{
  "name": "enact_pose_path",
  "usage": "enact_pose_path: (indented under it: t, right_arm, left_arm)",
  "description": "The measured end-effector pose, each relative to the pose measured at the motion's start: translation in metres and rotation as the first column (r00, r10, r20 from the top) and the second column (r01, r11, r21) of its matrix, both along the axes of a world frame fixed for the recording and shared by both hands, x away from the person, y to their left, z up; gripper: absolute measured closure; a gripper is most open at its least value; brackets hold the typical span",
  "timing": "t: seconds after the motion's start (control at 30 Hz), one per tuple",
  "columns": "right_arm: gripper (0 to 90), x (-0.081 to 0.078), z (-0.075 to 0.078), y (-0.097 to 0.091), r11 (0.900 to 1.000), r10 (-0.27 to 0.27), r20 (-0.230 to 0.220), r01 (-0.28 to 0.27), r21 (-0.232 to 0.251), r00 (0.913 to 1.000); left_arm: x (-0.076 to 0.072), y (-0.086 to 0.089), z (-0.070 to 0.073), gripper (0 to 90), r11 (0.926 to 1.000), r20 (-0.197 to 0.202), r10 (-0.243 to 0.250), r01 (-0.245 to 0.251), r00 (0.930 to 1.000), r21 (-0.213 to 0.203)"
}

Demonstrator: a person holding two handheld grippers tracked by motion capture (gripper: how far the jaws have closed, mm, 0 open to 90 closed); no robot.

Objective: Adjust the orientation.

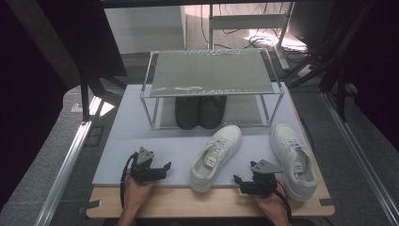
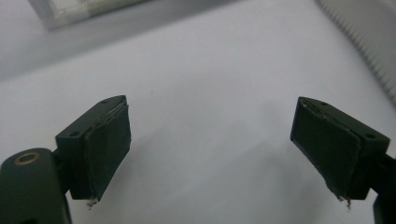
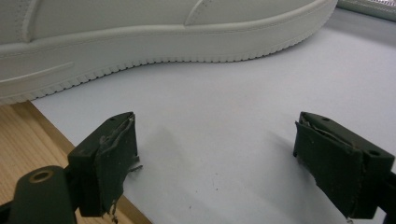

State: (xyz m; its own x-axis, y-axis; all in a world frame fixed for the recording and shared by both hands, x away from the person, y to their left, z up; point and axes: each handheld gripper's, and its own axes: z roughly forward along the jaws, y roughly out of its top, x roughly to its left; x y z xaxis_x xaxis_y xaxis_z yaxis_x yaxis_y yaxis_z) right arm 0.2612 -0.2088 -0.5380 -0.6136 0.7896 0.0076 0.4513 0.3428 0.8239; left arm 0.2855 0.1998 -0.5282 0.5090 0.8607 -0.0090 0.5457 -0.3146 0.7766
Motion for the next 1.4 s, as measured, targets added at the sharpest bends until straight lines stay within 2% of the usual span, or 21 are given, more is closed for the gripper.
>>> enact_pose_path:
  t: [0.03,0.2,0.27,0.37,0.5,0.77,0.83,1.0,1.17,1.27,1.4]
  right_arm:
    - [13.7,0.0,0.0,0.0,1.0,0.0,0.0,0.0,-0.001,1.0]
    - [13.9,0.0,0.0,0.0,1.0,0.0,0.0,0.0,-0.001,1.0]
    - [14.1,0.0,0.0,0.0,1.0,-0.002,0.002,0.002,0.0,1.0]
    - [14.1,0.0,0.0,0.0,0.9999,-0.01,0.002,0.01,0.002,0.9999]
    - [16.1,-0.002,0.001,0.001,0.9998,-0.021,0.003,0.021,-0.004,0.9998]
    - [34.6,-0.004,0.009,-0.002,0.9999,-0.008,-0.016,0.008,0.01,0.9998]
    - [39.9,-0.005,0.013,-0.002,0.9998,0.002,-0.01,-0.001,0.018,0.9999]
    - [52.8,-0.006,0.023,0.001,0.9987,0.05,-0.035,-0.049,0.011,0.9981]
    - [71.2,-0.008,0.029,0.007,0.9928,0.12,-0.07,-0.119,0.011,0.9903]
    - [75.9,-0.011,0.033,0.012,0.987,0.16,-0.069,-0.16,0.008,0.9846]
    - [85.4,-0.013,0.041,0.018,0.9813,0.191,-0.093,-0.188,0.042,0.9772]
  left_arm:
    - [-0.002,0.0,-0.001,12.1,0.9998,0.004,0.004,-0.004,1.0,0.017]
    - [-0.008,0.002,-0.007,12.0,0.9992,0.017,0.017,-0.018,0.9997,0.035]
    - [-0.01,0.004,-0.009,11.9,0.9996,0.026,0.017,-0.018,0.9995,0.021]
    - [-0.009,0.009,-0.012,12.1,0.9995,0.019,0.019,-0.018,0.9996,-0.027]
    - [-0.009,0.008,-0.012,12.3,0.9996,0.019,0.018,-0.018,0.9997,-0.022]
    - [-0.009,0.008,-0.012,12.3,0.9995,0.017,0.02,-0.02,0.9996,-0.023]
    - [-0.009,0.008,-0.012,12.3,0.9995,0.017,0.021,-0.02,0.9996,-0.023]
    - [-0.009,0.008,-0.012,12.3,0.9995,0.016,0.021,-0.021,0.9997,-0.024]
    - [-0.009,0.008,-0.012,12.4,0.9995,0.016,0.021,-0.021,0.9996,-0.024]
    - [-0.009,0.008,-0.012,12.4,0.9994,0.016,0.023,-0.022,0.9996,-0.025]
    - [-0.009,0.008,-0.012,12.4,0.9994,0.015,0.024,-0.024,0.9996,-0.025]
